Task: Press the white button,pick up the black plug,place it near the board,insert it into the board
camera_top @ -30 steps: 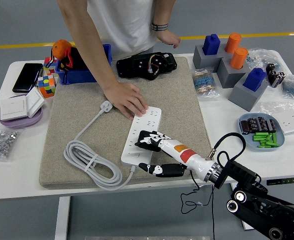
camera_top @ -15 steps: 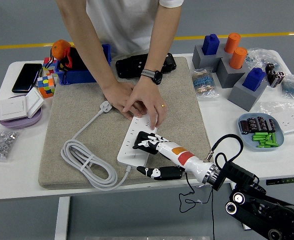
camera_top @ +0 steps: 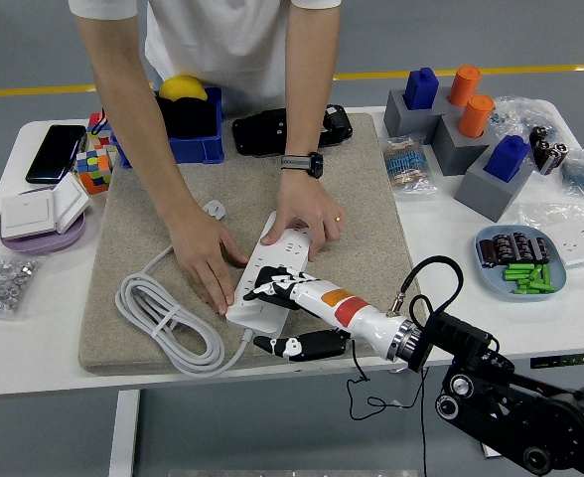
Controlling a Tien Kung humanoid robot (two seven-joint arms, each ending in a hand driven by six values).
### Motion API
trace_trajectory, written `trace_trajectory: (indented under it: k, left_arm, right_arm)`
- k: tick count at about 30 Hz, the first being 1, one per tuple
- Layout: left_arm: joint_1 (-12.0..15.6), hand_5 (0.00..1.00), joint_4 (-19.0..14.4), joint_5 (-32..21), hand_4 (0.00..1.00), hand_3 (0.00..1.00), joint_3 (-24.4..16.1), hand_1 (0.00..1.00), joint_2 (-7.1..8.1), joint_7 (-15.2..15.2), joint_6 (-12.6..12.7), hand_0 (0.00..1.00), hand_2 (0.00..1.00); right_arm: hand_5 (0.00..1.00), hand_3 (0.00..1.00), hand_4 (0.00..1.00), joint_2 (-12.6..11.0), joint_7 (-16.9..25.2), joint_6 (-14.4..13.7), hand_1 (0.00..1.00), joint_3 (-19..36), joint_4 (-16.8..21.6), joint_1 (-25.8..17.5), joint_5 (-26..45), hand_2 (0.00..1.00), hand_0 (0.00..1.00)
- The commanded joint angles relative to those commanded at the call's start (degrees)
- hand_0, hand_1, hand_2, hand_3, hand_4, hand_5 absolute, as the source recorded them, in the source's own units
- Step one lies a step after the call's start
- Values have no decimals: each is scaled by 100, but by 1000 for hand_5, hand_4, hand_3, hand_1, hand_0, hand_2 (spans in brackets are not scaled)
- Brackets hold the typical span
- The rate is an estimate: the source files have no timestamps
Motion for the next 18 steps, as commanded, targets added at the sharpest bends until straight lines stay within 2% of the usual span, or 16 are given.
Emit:
trace_trajectory:
  k: [18]
  left_arm:
    - [-5, 252, 0, -26, 606, 570, 20, 494, -17, -14, -3, 471, 506]
  right_arm:
    - [784, 820, 776, -26, -5, 17, 900, 27, -35, -10, -17, 853, 978]
